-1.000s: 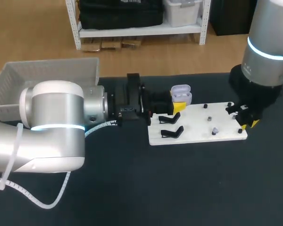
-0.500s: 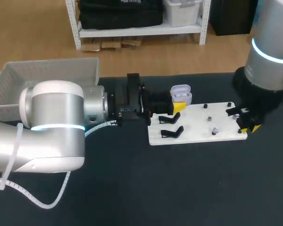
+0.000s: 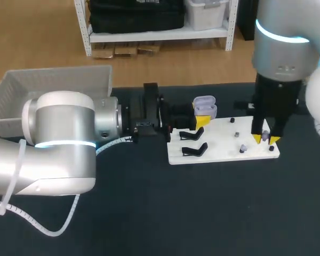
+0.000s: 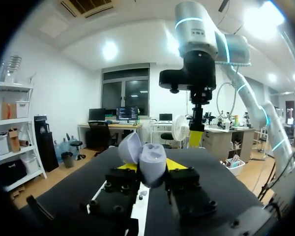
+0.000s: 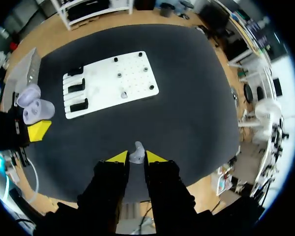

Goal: Pick up each earbud case from the left stands, insert the matching earbuds, close the lid, and place the case in the box.

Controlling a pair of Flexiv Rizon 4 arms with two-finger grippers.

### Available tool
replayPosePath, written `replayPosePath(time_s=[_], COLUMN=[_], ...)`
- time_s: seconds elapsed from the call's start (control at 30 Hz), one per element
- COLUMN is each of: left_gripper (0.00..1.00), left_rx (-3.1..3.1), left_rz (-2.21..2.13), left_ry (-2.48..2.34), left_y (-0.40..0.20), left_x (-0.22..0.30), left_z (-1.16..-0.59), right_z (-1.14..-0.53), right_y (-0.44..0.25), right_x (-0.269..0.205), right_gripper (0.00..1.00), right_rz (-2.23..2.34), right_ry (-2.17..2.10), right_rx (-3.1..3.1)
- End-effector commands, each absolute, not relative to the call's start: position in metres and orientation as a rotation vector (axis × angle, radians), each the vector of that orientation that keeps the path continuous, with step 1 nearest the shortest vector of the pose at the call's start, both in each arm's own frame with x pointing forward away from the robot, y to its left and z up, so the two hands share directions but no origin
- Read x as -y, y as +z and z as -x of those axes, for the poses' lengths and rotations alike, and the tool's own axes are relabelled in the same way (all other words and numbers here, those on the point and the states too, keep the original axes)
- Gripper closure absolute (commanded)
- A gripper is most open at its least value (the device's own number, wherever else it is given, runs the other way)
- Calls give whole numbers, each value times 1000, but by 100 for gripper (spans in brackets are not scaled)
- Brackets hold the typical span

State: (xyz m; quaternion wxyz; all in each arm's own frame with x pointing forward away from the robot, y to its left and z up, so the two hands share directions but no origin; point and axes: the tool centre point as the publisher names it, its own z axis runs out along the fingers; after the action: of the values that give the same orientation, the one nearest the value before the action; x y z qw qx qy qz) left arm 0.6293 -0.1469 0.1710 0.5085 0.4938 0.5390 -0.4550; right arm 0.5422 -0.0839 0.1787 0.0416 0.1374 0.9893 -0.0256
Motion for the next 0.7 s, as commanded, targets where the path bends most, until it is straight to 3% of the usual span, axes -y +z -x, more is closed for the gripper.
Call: replayPosePath(time_s=[0.03,0.7], left_gripper=[100,100], left_rx=[-1294,-1294], left_rz=[-1178,-1178], left_ry=[-1088,-1088], left_y=[169,169], left_x=[148,148], left_z=[-627,-627], right_z=[-543,-546], right_y=[180,201], right_x=[66,52], right_gripper=[100,100], right_rz=[-797,-954], right_ry=[-95,-71], right_rx=[-2942,-2951])
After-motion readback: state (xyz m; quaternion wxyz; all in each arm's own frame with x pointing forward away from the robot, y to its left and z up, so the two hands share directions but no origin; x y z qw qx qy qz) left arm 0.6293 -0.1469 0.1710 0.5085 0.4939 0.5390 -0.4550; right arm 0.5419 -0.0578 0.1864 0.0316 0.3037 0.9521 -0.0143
